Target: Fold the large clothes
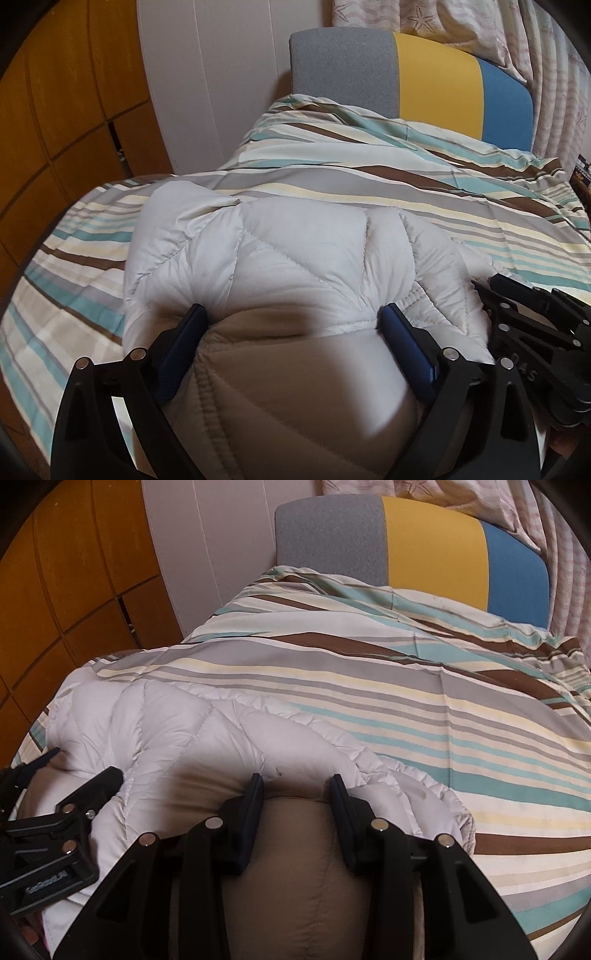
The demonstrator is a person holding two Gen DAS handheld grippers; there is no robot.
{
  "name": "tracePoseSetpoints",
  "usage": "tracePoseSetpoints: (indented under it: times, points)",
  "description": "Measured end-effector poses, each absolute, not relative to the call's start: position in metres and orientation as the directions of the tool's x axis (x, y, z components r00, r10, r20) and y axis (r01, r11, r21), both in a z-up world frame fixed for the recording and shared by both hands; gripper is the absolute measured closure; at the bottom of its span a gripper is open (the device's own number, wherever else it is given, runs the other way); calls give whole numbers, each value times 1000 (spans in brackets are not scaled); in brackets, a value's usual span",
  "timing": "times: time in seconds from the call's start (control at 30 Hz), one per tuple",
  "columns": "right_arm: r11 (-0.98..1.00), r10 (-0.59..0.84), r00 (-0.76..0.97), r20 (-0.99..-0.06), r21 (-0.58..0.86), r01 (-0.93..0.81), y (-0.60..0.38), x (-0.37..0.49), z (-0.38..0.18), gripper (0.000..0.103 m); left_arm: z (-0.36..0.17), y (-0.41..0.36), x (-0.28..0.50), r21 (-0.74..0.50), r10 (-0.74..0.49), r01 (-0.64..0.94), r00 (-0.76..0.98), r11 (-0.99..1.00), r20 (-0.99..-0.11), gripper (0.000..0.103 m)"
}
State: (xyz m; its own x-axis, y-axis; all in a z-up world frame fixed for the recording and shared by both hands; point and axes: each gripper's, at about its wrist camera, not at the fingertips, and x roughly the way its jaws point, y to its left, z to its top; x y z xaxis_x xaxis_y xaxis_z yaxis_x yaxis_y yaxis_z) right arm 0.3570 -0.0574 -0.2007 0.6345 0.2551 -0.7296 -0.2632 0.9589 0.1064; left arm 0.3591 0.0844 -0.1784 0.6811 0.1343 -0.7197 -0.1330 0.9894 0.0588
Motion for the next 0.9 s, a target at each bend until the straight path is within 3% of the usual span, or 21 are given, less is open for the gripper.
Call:
tracePoseSetpoints:
  times: [0.23, 0.5, 0.9]
  points:
    - [956, 272, 654, -706, 117, -270, -63, 354, -200, 66, -158, 70, 301, 59, 120, -109, 717, 992, -687, 4]
    - [935, 346, 731, -588, 156, -317, -95, 283, -177, 65, -167, 66, 274, 79, 152, -131, 772, 988, -617, 4]
    - [948, 306, 722, -621, 131, -289, -91, 287, -197, 64, -182, 62, 284, 104, 149, -107, 780, 989, -607, 3]
